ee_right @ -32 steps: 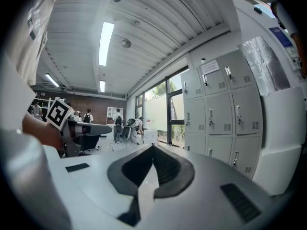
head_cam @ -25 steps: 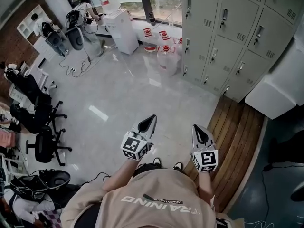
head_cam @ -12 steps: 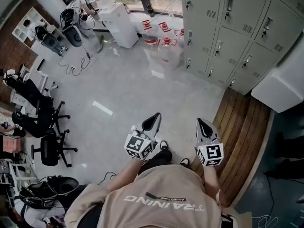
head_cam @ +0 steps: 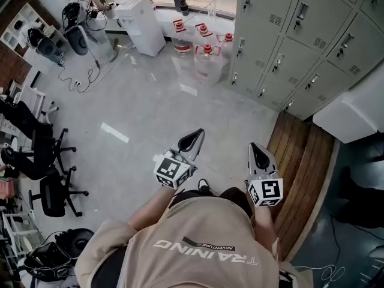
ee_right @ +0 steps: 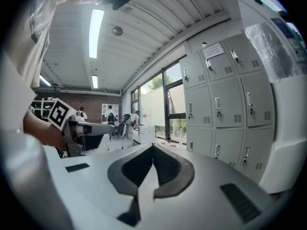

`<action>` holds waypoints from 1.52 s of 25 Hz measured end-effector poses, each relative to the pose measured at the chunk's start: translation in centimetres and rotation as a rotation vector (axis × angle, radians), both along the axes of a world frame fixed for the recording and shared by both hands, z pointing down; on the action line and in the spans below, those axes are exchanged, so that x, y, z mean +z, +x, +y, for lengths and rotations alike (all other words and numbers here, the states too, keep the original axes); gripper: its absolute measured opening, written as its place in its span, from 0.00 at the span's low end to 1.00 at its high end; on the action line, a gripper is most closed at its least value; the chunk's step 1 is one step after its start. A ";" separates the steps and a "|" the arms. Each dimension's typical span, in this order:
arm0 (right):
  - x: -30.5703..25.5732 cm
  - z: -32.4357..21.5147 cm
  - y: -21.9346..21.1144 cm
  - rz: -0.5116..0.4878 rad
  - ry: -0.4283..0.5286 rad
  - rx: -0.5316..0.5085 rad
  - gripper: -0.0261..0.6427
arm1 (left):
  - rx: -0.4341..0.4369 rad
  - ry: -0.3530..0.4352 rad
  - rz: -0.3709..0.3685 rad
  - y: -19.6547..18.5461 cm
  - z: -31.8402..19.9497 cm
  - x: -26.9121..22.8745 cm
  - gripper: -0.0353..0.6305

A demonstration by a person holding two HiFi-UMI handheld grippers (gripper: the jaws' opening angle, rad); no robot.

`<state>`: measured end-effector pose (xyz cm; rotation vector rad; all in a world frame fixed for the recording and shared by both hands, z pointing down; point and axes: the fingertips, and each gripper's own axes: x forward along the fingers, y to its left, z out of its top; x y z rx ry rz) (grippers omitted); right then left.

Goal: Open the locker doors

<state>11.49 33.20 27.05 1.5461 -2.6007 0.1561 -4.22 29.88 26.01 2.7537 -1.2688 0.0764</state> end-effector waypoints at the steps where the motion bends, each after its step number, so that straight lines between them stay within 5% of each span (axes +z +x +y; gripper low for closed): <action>1: 0.0 -0.5 -0.5 0.002 0.000 0.012 0.06 | 0.003 -0.006 0.005 -0.6 -0.9 0.1 0.06; 10: 1.4 -5.7 -2.0 -0.011 -0.042 0.019 0.06 | -0.001 -0.094 0.034 -2.1 -5.9 2.3 0.06; 25: 2.0 -18.5 1.3 -0.026 -0.008 -0.061 0.06 | -0.013 -0.081 0.008 4.2 -14.5 1.8 0.06; 29: 2.3 -20.7 1.5 -0.005 -0.004 -0.036 0.06 | -0.043 -0.125 0.000 2.7 -15.7 3.6 0.06; 34: 2.3 -22.7 -0.7 0.137 0.021 -0.056 0.06 | -0.023 -0.119 0.022 0.8 -18.7 3.5 0.06; 38: 2.2 -24.9 -3.3 0.057 -0.013 -0.006 0.06 | 0.026 -0.096 0.023 -1.4 -21.5 3.0 0.06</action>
